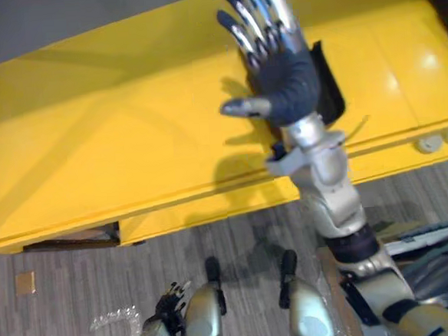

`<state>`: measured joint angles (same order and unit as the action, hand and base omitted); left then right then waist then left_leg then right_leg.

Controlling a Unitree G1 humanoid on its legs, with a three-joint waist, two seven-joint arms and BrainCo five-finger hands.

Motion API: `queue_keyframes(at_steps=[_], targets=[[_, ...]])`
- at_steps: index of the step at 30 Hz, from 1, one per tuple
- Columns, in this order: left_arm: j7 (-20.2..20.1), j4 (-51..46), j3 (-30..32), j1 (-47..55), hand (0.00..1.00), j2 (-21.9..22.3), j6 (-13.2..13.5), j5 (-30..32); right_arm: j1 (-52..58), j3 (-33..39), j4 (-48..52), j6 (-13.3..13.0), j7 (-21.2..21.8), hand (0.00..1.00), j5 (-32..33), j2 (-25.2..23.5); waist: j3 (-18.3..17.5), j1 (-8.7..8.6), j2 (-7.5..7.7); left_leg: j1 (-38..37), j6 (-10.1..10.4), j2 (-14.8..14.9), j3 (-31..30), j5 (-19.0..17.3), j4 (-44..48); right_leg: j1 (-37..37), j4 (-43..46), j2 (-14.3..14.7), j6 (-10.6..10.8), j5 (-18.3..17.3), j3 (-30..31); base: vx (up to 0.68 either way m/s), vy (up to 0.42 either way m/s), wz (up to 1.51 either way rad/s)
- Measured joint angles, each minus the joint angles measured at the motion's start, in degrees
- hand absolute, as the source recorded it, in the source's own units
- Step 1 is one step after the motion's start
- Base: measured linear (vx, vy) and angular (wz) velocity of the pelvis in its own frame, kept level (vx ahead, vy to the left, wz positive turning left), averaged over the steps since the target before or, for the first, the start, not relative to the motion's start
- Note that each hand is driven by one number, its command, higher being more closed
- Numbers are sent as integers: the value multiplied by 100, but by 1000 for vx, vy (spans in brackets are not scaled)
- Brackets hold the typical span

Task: Walk over and take plastic housings, then place them on the shelf

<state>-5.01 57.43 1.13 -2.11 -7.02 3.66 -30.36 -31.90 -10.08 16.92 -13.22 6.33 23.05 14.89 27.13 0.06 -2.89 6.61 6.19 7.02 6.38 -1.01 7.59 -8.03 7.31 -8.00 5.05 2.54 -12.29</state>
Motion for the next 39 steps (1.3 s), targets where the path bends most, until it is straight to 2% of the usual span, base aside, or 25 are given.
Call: queue_keyframes(at_steps=[2, 5, 6, 8, 12, 17, 22, 28, 34, 39], targets=[[1, -1, 41, 8, 0, -26, 5, -1, 456, 416, 327, -1, 35, 0, 155, 128, 3, -94, 84, 40, 1, 9, 26, -1, 1, -12, -90, 24, 28, 51, 23, -12, 5, -10], [34, -4, 40, 40, 0, -83, 9, -2, 1220, 994, 637, 0, 242, 0, 391, 265, -12, -148, 182, 47, 2, 30, 170, -50, 2, -101, -101, 63, 39, 70, 167, 29, 9, -21], [36, -6, 41, 51, 0, -105, 13, -2, 1503, 1097, 727, 0, 295, 100, 437, 314, 6, -199, 215, 51, 6, 31, 206, -70, 4, -128, -106, 87, 38, 73, 199, 30, -2, -13], [43, -11, 41, 67, 0, -149, 29, 5, 1909, 1135, 751, 0, 355, 100, 434, 333, 17, -273, 285, 68, 14, 40, 258, -107, 14, -192, -106, 103, 19, 86, 276, 47, 10, -16], [123, -66, 40, 96, 0, -147, 139, 135, 2471, 1267, 746, 89, 357, 100, 528, 321, 25, -382, 331, 130, 0, 53, 281, -219, 117, -206, -108, 116, 3, 111, 317, 61, 17, -2], [154, -121, 40, 109, 0, -165, 233, 151, 3151, 1284, 731, 99, 410, 100, 556, 233, 65, -400, 404, 134, -38, 48, 382, -418, 320, -202, -117, 109, 4, 110, 464, 44, 38, -13], [154, -230, 34, 160, 0, -168, 249, 136, 3683, 1264, 712, 79, 756, 100, 563, 44, 85, -420, 441, 150, -61, 30, 398, -502, 424, -194, -108, 84, 28, 90, 492, 5, 17, -2], [157, -230, -4, 160, 0, -190, 232, 106, 3481, 969, 467, 59, 815, 100, 548, 44, 92, -409, 454, 178, -62, 25, 371, -502, 430, -202, -70, 79, 33, 57, 469, 0, 2, 3], [182, -173, -37, 10, 0, -252, 179, 149, 2555, 666, -201, 58, 660, 100, 520, 54, 99, -389, 441, 633, -124, 15, 216, -638, 906, -536, 320, 11, 46, -86, 397, -11, 15, 11], [252, -98, -243, -263, 0, -267, 164, 159, 1934, 550, -545, 57, 453, 100, 304, 96, 118, -245, 402, 963, -203, -31, 97, -844, 1453, -817, 897, -119, 65, -306, 362, -55, 44, 11]])
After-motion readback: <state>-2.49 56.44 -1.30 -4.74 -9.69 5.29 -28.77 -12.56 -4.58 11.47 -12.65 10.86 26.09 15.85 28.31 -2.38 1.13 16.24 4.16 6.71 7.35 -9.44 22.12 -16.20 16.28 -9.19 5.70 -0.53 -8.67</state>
